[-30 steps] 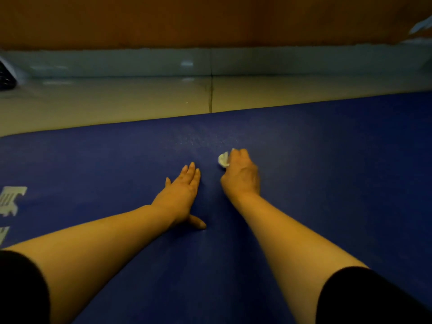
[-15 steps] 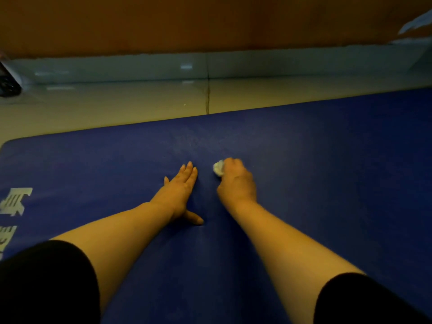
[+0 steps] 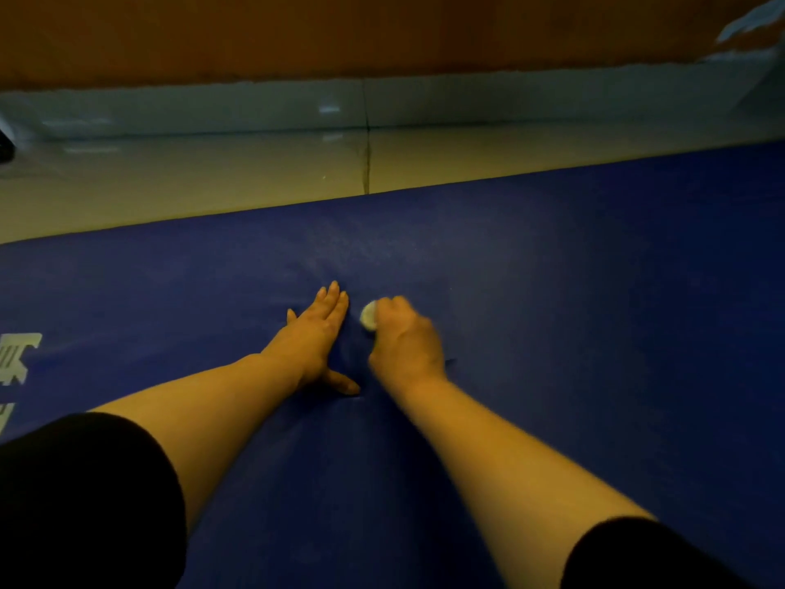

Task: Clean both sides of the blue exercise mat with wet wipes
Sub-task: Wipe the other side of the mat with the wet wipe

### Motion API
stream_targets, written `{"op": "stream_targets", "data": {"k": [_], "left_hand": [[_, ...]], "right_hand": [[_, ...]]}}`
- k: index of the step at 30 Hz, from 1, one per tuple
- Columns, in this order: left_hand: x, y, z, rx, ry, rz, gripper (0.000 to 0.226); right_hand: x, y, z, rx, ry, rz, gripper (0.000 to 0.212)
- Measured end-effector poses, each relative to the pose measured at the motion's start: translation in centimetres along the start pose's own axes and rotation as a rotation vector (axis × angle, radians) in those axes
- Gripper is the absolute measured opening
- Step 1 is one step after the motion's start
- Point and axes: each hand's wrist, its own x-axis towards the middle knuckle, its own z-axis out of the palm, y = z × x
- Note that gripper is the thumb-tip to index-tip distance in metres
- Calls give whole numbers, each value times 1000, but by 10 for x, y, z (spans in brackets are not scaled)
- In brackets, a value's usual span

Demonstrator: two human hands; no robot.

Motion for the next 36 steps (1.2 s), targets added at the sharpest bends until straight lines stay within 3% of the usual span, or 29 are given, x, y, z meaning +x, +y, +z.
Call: {"op": "stream_targets", "data": {"k": [2,4,6,9,11,15,18,24,27,32,34,36], "left_hand": [[0,0,-1,1,12,-5,126],[0,-1,0,4,14,-2,128],[-1,-1,0,4,4,0,132],[-2,-1,0,16,-9,0,133],[-1,0,-1,23,-11,-1,133],[0,1,0,34,4,-3,132],[-1,1,-1,40,3,-6,130],[-2,2,-2,40,-14,-24,132],[-2,4,0,80,-14,-30,130],[-18,7,15,114,46,-65,101],[-35,19,33,50,100,-112,84],[-51,31,49,30,122,-134,69]], "right_hand": [[-19,-14,17,7,-37,-167,21],[-21,-8,16,-18,-40,-196,19],[-11,15,3,-30,6,-100,15],[6,50,-18,-71,233,126,12],[2,47,-16,-80,323,158,8],[-33,10,21,22,270,-164,27],[-45,12,24,-1,160,-350,8],[-18,65,-16,-47,370,54,11],[-34,40,6,-10,415,-32,22],[-74,11,31,18,166,-350,29],[-69,30,15,20,208,-320,24],[-59,51,-9,-22,298,-114,11]]}}
